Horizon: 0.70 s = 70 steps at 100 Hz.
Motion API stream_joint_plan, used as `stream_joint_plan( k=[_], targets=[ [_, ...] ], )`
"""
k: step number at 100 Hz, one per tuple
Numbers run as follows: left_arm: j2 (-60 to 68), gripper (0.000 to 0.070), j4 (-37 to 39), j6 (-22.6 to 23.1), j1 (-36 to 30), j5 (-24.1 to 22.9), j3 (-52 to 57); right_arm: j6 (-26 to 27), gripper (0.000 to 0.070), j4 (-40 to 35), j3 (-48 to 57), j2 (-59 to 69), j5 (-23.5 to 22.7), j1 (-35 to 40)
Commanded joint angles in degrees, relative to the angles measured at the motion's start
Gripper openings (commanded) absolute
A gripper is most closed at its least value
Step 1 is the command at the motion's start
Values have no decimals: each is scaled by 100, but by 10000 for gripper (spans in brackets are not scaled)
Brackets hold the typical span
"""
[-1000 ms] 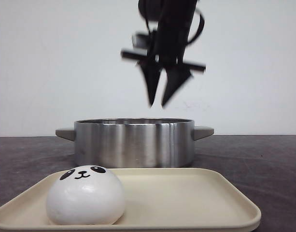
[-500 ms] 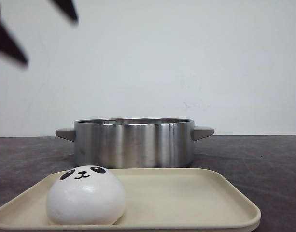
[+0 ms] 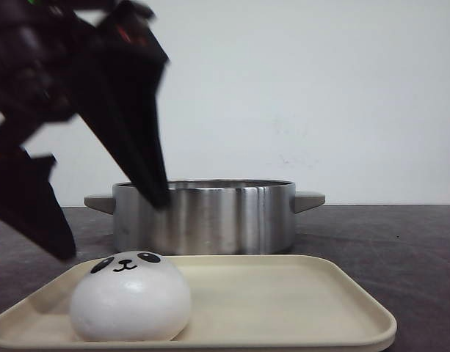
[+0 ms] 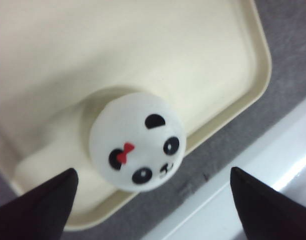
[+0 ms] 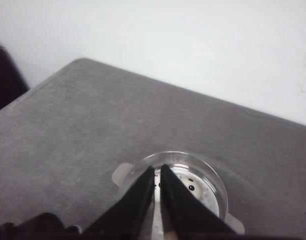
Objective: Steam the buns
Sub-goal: 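Grasp the last panda bun on the tray with the left gripper, lift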
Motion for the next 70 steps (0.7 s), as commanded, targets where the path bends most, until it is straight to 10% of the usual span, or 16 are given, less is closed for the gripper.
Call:
stream_joint_plan(
  k=[1,41,70],
  targets=[
    [247,593,107,9,-101,37,63,83,12,-4,116,50,15,63],
    [876,576,337,-9,-273,-669,63,101,12,-144,116,50,9,63],
    [883,343,498,-7,-317,-1123,63,96,12,-144,116,50,9,63]
  ],
)
